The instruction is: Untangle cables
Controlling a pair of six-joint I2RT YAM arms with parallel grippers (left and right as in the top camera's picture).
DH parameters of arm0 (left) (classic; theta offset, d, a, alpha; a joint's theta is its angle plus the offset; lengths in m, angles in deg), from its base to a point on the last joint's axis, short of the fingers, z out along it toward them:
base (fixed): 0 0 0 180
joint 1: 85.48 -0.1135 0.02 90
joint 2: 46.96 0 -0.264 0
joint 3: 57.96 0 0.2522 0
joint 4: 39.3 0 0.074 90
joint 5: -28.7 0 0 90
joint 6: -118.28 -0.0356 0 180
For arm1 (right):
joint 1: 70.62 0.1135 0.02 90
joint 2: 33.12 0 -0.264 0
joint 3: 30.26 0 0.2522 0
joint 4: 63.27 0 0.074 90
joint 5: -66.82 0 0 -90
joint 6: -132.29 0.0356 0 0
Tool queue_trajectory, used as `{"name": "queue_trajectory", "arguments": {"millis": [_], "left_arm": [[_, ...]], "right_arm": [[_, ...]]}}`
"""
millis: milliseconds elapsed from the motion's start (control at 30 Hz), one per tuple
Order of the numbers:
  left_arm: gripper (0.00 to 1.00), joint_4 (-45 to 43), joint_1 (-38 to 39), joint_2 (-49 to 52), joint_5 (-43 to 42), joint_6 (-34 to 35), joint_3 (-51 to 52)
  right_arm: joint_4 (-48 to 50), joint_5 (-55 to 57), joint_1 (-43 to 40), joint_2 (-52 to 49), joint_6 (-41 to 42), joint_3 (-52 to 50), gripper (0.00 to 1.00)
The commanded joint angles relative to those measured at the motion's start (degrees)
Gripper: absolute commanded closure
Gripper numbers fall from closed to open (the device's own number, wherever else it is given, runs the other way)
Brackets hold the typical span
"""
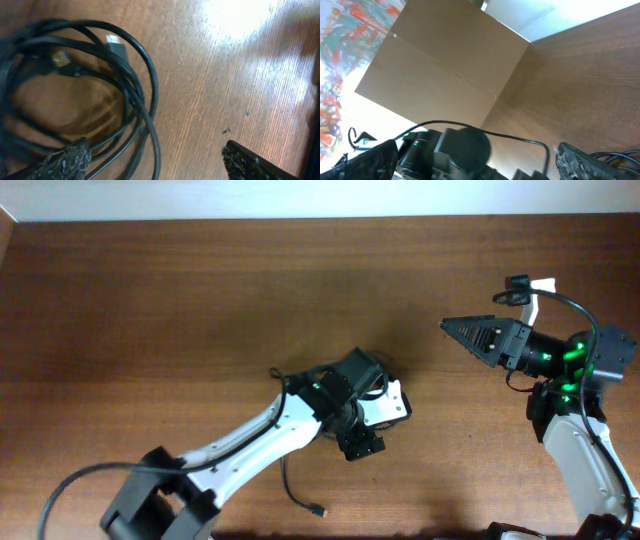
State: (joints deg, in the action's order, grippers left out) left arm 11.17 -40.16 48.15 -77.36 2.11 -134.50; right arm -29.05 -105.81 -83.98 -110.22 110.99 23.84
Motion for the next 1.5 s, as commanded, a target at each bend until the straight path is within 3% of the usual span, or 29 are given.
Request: {"name": "queue_trajectory", "arguments": {"millis": [0, 100, 267, 633, 800, 1000, 1167, 1200, 1233, 1267, 1467], "left_arm": [[0.15, -0.9, 0.2, 3.5, -2.2, -0.9, -0.3], [0.16, -2.5, 0.2, 5.3, -2.2, -0.9, -0.3], [0.49, -4.3, 0.2, 5.4, -2.2, -0.9, -0.3], [0.45, -4.5, 0.5, 6.9, -2.2, -0.9, -0.3], [0.54, -4.8, 0.5, 9.0, -2.2, -0.9, -0.3], [0.75, -5.3, 0.5, 9.2, -2.3, -0.6, -0.3], [0.79, -5.6, 0.5, 9.1, -2.7, 0.0, -0.5], [0.85, -5.6, 0.5, 9.1, -2.7, 0.0, -0.8], [0.97, -5.6, 0.5, 9.1, -2.7, 0.0, -1.2], [1.0, -5.6, 0.5, 9.1, -2.7, 0.0, -1.8], [1.0, -4.6, -0.3, 7.6, -2.6, 1.5, -5.2]], "right_arm": [[0.2, -0.8, -0.2, -0.2, -1.0, 0.6, 0.01], [0.2, -0.8, -0.2, -0.2, -1.0, 0.6, 0.01], [0.2, -0.8, -0.2, -0.2, -1.0, 0.6, 0.01], [0.2, -0.8, -0.2, -0.2, -1.0, 0.6, 0.01], [0.2, -1.2, -0.2, -0.2, -1.0, 0.6, 0.01], [0.2, -1.2, -0.2, -0.2, -1.0, 0.6, 0.01], [0.2, -1.2, -0.2, -0.2, -1.0, 0.6, 0.01], [0.2, -1.2, -0.2, -0.2, -1.0, 0.6, 0.01], [0.2, -1.2, -0.2, -0.2, -1.0, 0.6, 0.01], [0.2, -1.2, -0.2, -0.2, -1.0, 0.6, 0.01], [0.2, -0.7, -0.2, -0.2, -1.5, 0.6, 0.01]]}}
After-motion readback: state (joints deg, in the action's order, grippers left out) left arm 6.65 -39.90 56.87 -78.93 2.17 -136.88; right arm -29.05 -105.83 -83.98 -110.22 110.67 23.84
